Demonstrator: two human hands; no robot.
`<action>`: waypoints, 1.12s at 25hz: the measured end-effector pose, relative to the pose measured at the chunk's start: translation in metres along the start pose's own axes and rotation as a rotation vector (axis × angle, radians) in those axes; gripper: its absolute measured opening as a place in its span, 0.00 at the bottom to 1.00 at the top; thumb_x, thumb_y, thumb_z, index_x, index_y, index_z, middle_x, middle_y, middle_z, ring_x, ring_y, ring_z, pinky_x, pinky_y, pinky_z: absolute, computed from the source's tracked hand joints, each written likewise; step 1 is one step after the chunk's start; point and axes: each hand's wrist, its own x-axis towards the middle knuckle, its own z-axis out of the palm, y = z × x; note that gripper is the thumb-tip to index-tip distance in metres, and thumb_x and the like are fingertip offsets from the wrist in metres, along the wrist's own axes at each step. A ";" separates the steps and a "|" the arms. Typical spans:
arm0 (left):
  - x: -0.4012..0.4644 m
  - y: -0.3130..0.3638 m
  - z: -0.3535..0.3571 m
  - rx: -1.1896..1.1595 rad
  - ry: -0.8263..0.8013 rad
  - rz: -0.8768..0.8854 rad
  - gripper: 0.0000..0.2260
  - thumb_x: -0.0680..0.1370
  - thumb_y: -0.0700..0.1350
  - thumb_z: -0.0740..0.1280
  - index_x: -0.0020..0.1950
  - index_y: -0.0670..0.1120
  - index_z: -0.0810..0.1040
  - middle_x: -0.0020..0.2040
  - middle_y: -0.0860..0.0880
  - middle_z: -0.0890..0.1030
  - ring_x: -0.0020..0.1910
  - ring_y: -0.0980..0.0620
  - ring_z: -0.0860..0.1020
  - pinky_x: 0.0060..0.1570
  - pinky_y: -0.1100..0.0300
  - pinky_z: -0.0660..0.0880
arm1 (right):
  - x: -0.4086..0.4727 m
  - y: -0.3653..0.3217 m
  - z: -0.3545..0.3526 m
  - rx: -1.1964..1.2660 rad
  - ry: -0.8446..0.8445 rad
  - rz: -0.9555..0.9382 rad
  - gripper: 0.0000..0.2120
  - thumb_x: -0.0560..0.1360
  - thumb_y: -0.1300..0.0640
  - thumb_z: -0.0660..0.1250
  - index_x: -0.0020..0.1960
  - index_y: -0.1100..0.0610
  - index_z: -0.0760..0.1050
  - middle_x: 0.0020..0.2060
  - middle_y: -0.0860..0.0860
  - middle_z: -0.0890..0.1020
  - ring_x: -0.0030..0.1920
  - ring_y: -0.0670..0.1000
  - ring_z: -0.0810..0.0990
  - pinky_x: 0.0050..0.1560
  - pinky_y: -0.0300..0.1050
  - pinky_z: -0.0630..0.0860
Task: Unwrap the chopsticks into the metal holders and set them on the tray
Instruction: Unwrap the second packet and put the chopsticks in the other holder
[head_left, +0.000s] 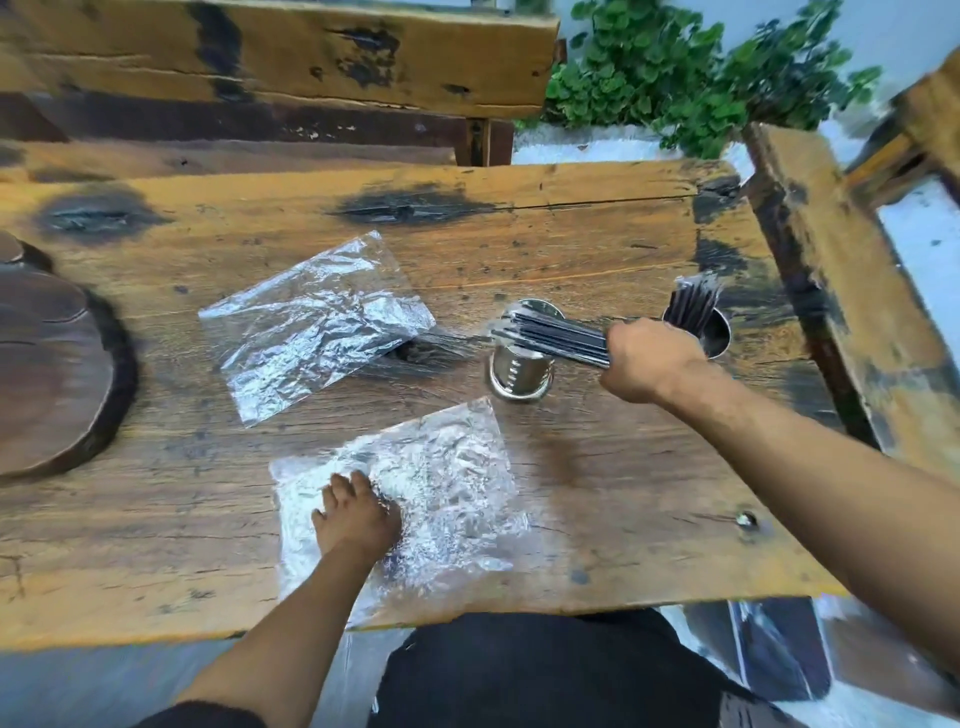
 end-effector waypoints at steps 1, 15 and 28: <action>-0.002 -0.002 0.002 0.004 -0.005 0.002 0.36 0.79 0.59 0.60 0.82 0.44 0.53 0.82 0.38 0.53 0.81 0.39 0.53 0.77 0.39 0.57 | 0.004 0.002 -0.009 -0.042 -0.025 0.027 0.12 0.75 0.55 0.66 0.58 0.55 0.77 0.46 0.54 0.81 0.47 0.59 0.80 0.44 0.48 0.75; -0.015 -0.012 0.011 -0.038 -0.119 0.082 0.47 0.74 0.60 0.72 0.83 0.60 0.44 0.84 0.47 0.39 0.82 0.38 0.43 0.71 0.31 0.64 | 0.066 -0.038 -0.050 -0.407 -0.058 -0.035 0.07 0.80 0.57 0.69 0.56 0.57 0.80 0.44 0.48 0.82 0.40 0.50 0.79 0.40 0.45 0.73; -0.013 0.003 0.006 -0.031 -0.116 0.015 0.44 0.75 0.59 0.71 0.82 0.58 0.46 0.83 0.46 0.41 0.81 0.37 0.45 0.68 0.33 0.70 | 0.085 -0.055 -0.035 -0.638 -0.066 -0.139 0.08 0.82 0.58 0.66 0.60 0.59 0.78 0.49 0.52 0.83 0.48 0.49 0.82 0.51 0.44 0.80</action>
